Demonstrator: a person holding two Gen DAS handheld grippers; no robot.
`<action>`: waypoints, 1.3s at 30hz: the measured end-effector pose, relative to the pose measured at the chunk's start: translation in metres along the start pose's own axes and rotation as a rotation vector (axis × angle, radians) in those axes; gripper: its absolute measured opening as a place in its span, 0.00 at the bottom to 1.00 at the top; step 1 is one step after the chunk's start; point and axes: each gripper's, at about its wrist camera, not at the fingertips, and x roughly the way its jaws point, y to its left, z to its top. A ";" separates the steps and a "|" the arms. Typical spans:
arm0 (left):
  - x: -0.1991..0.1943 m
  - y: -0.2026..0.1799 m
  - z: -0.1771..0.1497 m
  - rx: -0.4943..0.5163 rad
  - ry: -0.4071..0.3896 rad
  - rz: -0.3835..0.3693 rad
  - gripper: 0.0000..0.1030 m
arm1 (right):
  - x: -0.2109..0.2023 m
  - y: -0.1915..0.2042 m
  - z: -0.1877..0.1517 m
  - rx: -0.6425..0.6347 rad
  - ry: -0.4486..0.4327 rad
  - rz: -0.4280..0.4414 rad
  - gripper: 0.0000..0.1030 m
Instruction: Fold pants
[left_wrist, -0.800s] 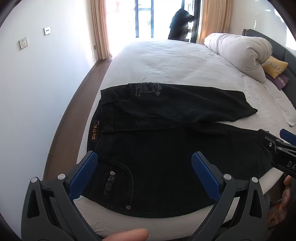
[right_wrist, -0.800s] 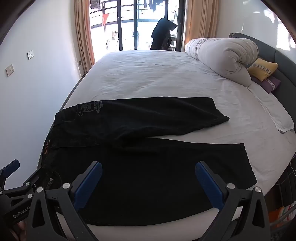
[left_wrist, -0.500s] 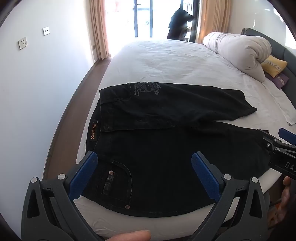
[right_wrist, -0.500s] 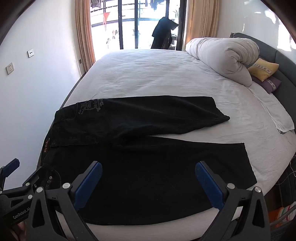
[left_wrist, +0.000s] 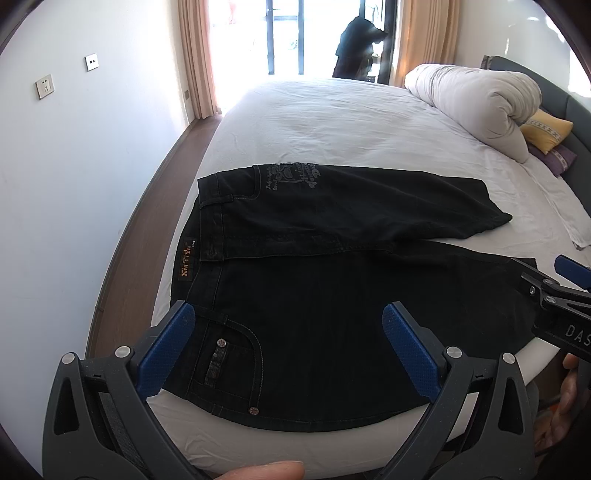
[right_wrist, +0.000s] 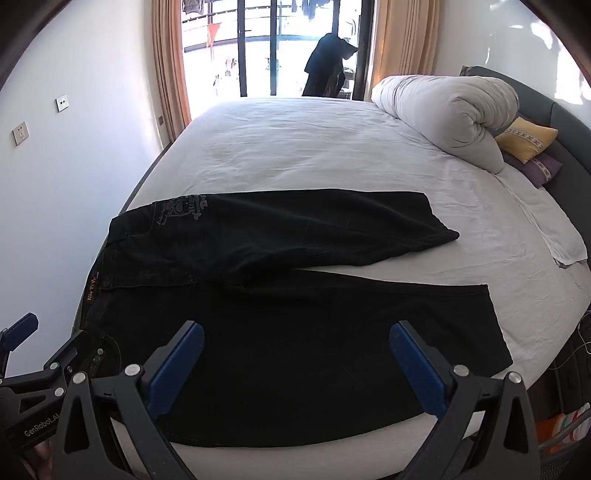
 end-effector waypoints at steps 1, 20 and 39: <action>0.000 0.000 0.000 0.000 0.000 0.000 1.00 | 0.000 0.000 0.000 0.000 0.001 0.001 1.00; -0.003 0.003 -0.004 0.000 0.001 0.001 1.00 | 0.003 -0.002 -0.001 -0.009 0.008 0.002 1.00; 0.000 -0.001 -0.014 -0.005 0.007 0.004 1.00 | 0.006 0.001 -0.008 -0.011 0.012 0.003 1.00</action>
